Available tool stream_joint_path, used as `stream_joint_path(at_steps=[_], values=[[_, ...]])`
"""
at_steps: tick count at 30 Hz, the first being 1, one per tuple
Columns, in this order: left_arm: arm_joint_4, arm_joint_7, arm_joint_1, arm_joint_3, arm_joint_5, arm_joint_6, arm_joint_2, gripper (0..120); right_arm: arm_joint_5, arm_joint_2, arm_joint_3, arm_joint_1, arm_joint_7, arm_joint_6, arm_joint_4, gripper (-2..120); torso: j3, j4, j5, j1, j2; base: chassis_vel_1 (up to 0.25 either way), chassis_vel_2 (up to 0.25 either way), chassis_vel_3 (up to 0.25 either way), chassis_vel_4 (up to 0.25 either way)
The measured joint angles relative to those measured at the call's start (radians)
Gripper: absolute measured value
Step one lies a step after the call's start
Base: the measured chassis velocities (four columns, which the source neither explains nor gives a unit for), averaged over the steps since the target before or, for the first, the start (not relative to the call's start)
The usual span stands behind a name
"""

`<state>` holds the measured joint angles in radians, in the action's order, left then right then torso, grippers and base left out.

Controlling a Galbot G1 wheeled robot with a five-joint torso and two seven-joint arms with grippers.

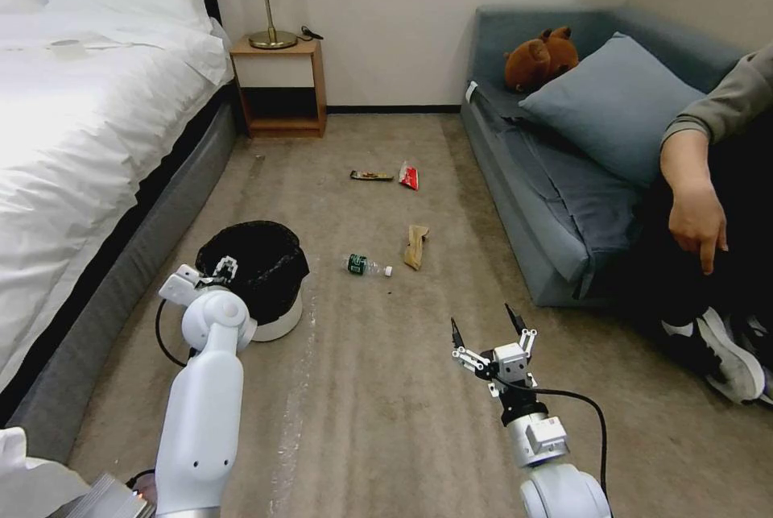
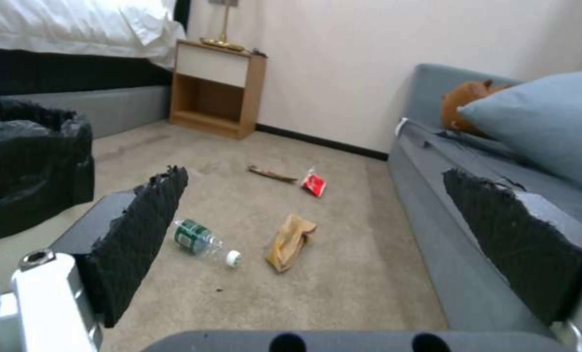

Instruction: Pick up the trash bin, then pick up the garbage on the floor and place it into the trash bin.

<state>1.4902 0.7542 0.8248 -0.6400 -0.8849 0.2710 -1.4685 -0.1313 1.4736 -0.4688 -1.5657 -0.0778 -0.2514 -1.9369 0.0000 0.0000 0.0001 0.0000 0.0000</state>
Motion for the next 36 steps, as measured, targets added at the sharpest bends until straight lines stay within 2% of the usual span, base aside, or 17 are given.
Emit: stream_joint_path(at_steps=[5, 10, 11, 12, 13, 14, 16, 17, 19, 20, 25, 26, 29, 30, 33, 34, 36], values=[[-0.042, 0.0, -0.008, -0.007, 0.024, -0.002, 0.002, 95, 0.005, -0.006, -0.021, -0.024, -0.063, -0.022, -0.014, 100, 0.0, 0.0001, -0.0001, 0.0, 0.0, 0.0, 0.0, 0.0, 0.0], [-0.085, 0.0, -0.03, -0.012, 0.024, -0.002, 0.003, 95, 0.007, -0.007, -0.027, -0.03, -0.068, -0.034, -0.016, 100, 0.0, 0.0001, -0.0001, 0.0, 0.0, 0.0, 0.0, 0.0, 0.0], [-0.099, 0.0, -0.037, -0.012, 0.024, -0.003, 0.004, 94, 0.007, -0.007, -0.027, -0.032, -0.068, -0.037, -0.016, 100, 0.0, 0.0001, -0.0001, 0.0, 0.0, 0.0, 0.0, 0.0, 0.0], [-0.143, -0.001, -0.057, -0.014, 0.025, -0.005, 0.005, 90, 0.007, -0.004, -0.028, -0.041, -0.068, -0.046, -0.017, 100, 0.0, 0.0001, 0.0, 0.0, 0.0, 0.0, 0.0, 0.0, 0.0], [-0.143, -0.001, -0.057, -0.014, 0.025, -0.005, 0.005, 90, 0.007, -0.004, -0.028, -0.041, -0.068, -0.046, -0.017, 100, 0.0, 0.0001, 0.0, 0.0, 0.0, 0.0, 0.0, 0.0, 0.0], [-0.188, -0.001, -0.082, -0.016, 0.024, -0.005, 0.005, 86, 0.006, -0.003, -0.03, -0.051, -0.068, -0.055, -0.017, 100, 0.0, 0.0001, -0.0002, 0.0, 0.0, 0.0, 0.0, 0.0, 0.0], [-0.23, -0.002, -0.107, -0.016, 0.023, -0.007, 0.007, 76, 0.005, -0.001, -0.035, -0.061, -0.069, -0.066, -0.013, 100, 0.0, 0.0, 0.0, 0.0, 0.0, 0.0, 0.0, 0.0, 0.0], [-0.23, -0.002, -0.107, -0.016, 0.023, -0.007, 0.007, 76, 0.005, -0.001, -0.035, -0.061, -0.069, -0.066, -0.013, 100, 0.0, 0.0, 0.0, 0.0, 0.0, 0.0, 0.0, 0.0, 0.0], [-0.247, -0.007, -0.117, -0.015, 0.024, -0.01, 0.007, 66, 0.004, -0.001, -0.039, -0.067, -0.07, -0.076, -0.007, 100, 0.0, 0.0, -0.0001, 0.0, 0.0, 0.0, 0.0, 0.0, 0.0], [-0.247, -0.007, -0.117, -0.015, 0.024, -0.01, 0.007, 66, 0.004, -0.001, -0.039, -0.067, -0.07, -0.076, -0.007, 100, 0.0, 0.0, -0.0001, 0.0, 0.0, 0.0, 0.0, 0.0, 0.0], [-0.254, -0.01, -0.119, -0.011, 0.031, -0.016, 0.002, 46, 0.002, 0.007, -0.037, -0.072, -0.071, -0.087, 0.002, 100, 0.0, 0.0, -0.0001, 0.0, 0.0, 0.0, 0.0, 0.0, 0.0], [-0.254, -0.01, -0.119, -0.011, 0.031, -0.016, 0.002, 46, 0.002, 0.007, -0.037, -0.072, -0.071, -0.087, 0.002, 100, 0.0, 0.0, -0.0001, 0.0, 0.0, 0.0, 0.0, 0.0, 0.0], [-0.236, -0.009, -0.105, -0.009, 0.033, -0.016, 0.001, 30, 0.001, 0.01, -0.033, -0.067, -0.07, -0.089, 0.009, 100, 0.0, 0.0, -0.0001, 0.0, 0.0, 0.0, 0.0, 0.0, 0.0], [-0.236, -0.009, -0.105, -0.009, 0.033, -0.016, 0.001, 30, 0.001, 0.01, -0.033, -0.067, -0.07, -0.089, 0.009, 100, 0.0, 0.0, -0.0001, 0.0, 0.0, 0.0, 0.0, 0.0, 0.0], [-0.214, -0.007, -0.09, -0.01, 0.031, -0.015, 0.005, 16, 0.002, 0.01, -0.029, -0.059, -0.068, -0.089, 0.014, 100, 0.0, 0.0001, 0.0, 0.0, 0.0, 0.0, 0.0, 0.0, 0.0], [-0.214, -0.007, -0.09, -0.01, 0.031, -0.015, 0.005, 16, 0.002, 0.01, -0.029, -0.059, -0.068, -0.089, 0.014, 100, 0.0, 0.0001, 0.0, 0.0, 0.0, 0.0, 0.0, 0.0, 0.0], [-0.206, -0.006, -0.078, -0.011, 0.028, -0.013, 0.01, 5, 0.006, 0.003, -0.026, -0.056, -0.067, -0.088, 0.013, 100, 0.0, 0.0, 0.0, 0.0, 0.0, 0.0, 0.0, 0.0, 0.0]])
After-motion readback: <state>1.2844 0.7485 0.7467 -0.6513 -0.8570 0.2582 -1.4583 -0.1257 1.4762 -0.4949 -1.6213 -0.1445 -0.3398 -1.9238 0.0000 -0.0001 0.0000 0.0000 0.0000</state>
